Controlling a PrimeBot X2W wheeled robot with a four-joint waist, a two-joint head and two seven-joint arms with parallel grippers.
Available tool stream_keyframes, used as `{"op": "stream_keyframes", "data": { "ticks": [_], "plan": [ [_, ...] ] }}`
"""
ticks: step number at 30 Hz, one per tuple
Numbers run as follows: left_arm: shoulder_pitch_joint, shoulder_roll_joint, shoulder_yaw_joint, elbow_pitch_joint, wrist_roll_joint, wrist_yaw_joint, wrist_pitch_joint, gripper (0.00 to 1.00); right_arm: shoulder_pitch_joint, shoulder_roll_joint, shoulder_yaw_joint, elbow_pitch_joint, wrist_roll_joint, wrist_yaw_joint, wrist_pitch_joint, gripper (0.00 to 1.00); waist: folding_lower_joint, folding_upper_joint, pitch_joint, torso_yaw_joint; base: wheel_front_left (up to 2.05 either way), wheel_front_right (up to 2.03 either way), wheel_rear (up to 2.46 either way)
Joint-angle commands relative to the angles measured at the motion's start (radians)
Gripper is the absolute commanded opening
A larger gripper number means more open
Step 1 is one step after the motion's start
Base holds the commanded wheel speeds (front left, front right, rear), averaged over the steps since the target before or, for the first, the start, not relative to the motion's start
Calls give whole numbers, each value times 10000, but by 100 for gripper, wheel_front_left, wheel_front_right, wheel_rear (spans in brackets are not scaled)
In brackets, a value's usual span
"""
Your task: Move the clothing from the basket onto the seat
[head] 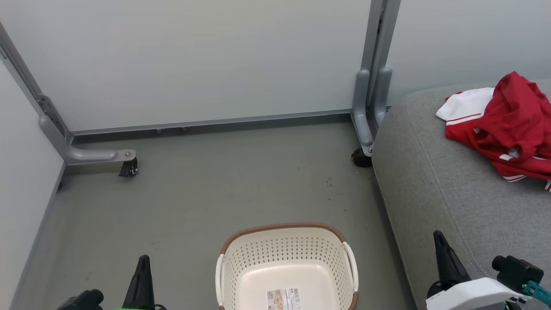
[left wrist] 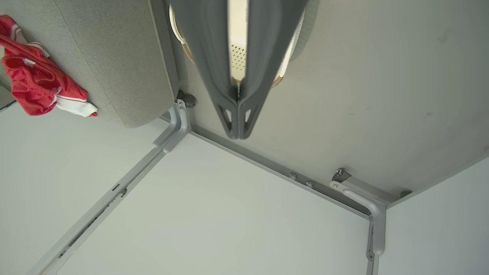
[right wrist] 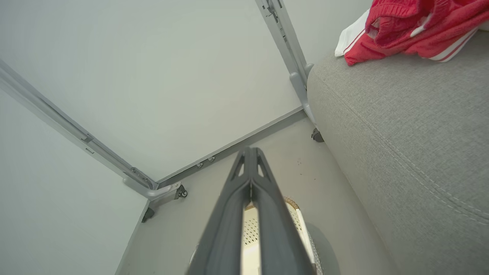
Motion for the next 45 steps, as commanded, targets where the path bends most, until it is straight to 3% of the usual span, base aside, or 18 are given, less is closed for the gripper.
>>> {"op": "stream_keyframes", "data": {
  "ticks": [1,45],
  "plan": [
    [-361,125,97,-113,-403,-77,58,0,-340,-57,-44,-84,409,-3,73,0,1,-1,12,0,0,0,0],
    [-1551,170,816,235,-5879,-440,1370,0,-1415,-144,-535,348,6143,-3,1365,0,1,-1,382,-11,0,0,0]
  ]
}}
